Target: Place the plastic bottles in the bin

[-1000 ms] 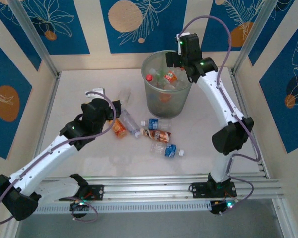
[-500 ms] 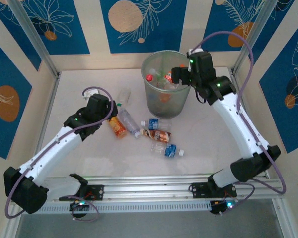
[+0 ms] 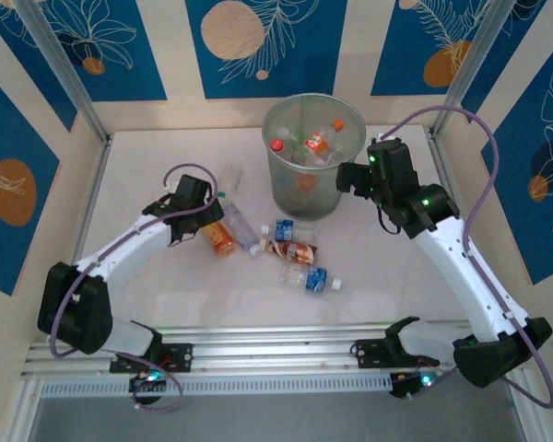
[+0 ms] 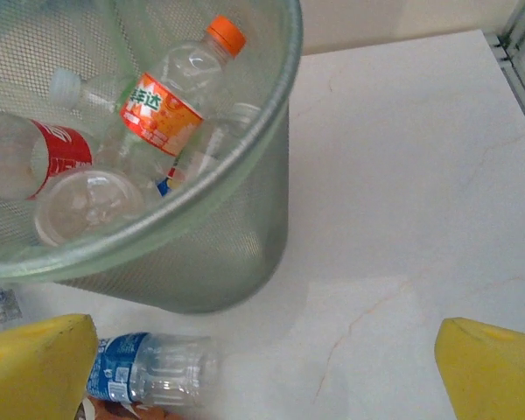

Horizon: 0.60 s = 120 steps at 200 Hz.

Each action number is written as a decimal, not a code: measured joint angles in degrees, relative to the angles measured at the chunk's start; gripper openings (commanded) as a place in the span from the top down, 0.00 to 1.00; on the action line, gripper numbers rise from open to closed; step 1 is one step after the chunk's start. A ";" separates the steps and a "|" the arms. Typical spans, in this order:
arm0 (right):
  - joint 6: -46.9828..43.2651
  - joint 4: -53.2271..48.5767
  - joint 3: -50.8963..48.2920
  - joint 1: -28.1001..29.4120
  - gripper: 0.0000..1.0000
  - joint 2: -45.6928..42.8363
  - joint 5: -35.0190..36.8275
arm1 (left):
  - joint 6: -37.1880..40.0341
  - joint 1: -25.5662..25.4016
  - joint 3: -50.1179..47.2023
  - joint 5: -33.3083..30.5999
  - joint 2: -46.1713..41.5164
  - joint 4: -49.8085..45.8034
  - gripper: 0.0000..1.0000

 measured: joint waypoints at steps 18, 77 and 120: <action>1.51 -0.83 -1.44 0.02 0.01 -1.49 0.15 | -0.52 1.07 0.17 1.38 2.91 0.66 0.01; 4.90 -3.39 -3.58 0.04 0.01 -2.60 0.11 | -1.36 5.27 2.54 7.98 10.10 3.34 0.06; 5.75 -3.63 -3.76 0.04 0.01 -3.30 0.09 | -1.97 5.51 3.23 11.13 11.98 5.29 0.12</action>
